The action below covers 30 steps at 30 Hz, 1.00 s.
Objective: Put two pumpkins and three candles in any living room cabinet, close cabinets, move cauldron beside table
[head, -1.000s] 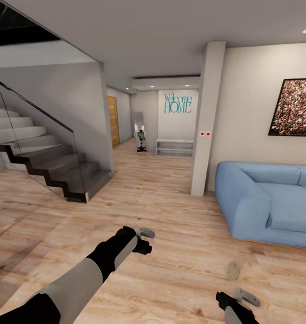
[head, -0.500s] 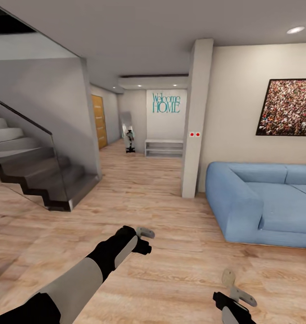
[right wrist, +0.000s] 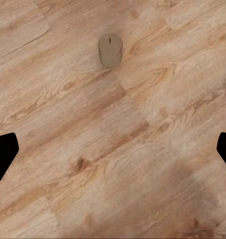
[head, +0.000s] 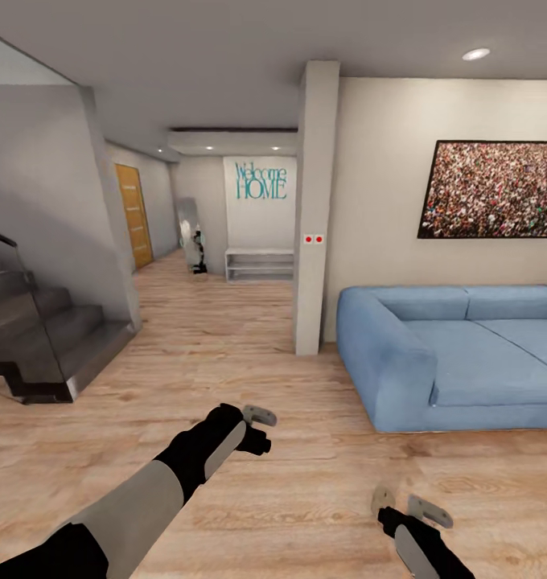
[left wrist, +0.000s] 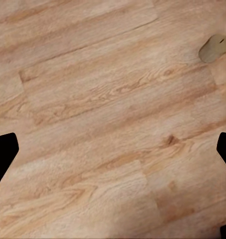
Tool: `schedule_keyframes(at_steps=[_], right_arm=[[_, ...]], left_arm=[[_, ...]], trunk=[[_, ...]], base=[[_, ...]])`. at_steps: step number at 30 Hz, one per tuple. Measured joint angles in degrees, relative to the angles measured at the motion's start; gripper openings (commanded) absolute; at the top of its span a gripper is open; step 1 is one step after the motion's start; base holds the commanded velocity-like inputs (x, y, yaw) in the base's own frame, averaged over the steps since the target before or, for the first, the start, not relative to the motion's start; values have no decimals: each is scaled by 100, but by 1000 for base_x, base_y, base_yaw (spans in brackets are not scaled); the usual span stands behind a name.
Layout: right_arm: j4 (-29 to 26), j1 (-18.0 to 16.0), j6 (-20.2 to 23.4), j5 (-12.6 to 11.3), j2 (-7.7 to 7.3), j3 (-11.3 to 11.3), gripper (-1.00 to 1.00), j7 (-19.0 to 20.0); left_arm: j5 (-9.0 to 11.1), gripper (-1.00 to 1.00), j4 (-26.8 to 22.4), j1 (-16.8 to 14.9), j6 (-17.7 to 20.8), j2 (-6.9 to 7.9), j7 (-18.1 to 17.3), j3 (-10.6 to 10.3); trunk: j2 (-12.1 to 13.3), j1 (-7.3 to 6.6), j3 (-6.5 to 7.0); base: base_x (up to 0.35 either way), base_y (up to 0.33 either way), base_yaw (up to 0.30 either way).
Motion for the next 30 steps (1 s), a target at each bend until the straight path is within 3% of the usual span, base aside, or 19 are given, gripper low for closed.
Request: schedule_keyframes(at_steps=[4,8,10,13,17,30], right_arm=[[18,-639,937,14,-26,0,100,35],[29,-951,1388,22,14,27,100,67],[28,-1032,1502,28,48,152,100,75],[30,-1076,1568,26,87,459,100,79],[51,-1101,1575,19,105,683,100,86],[330,-1106,1523,27,113,777,100,90]], left_arm=[[-2,100,-1,-6,-3,0,11,-2],[-7,100,1,-6,1,6,17,-5],[-11,100,0,-6,3,8,21,-6],[-11,100,-1,-8,5,9,24,-8],[-11,100,-2,-9,5,9,19,-8],[-3,100,-7,-9,22,10,17,-1]], trunk=[[0,0,-31],[0,0,-67],[0,0,-85],[0,0,-113],[0,0,-150],[0,0,-272]], base=[[329,-64,-139],[329,-26,-73],[329,-9,-28],[329,-5,-49],[329,-1,-83],[329,0,-93]])
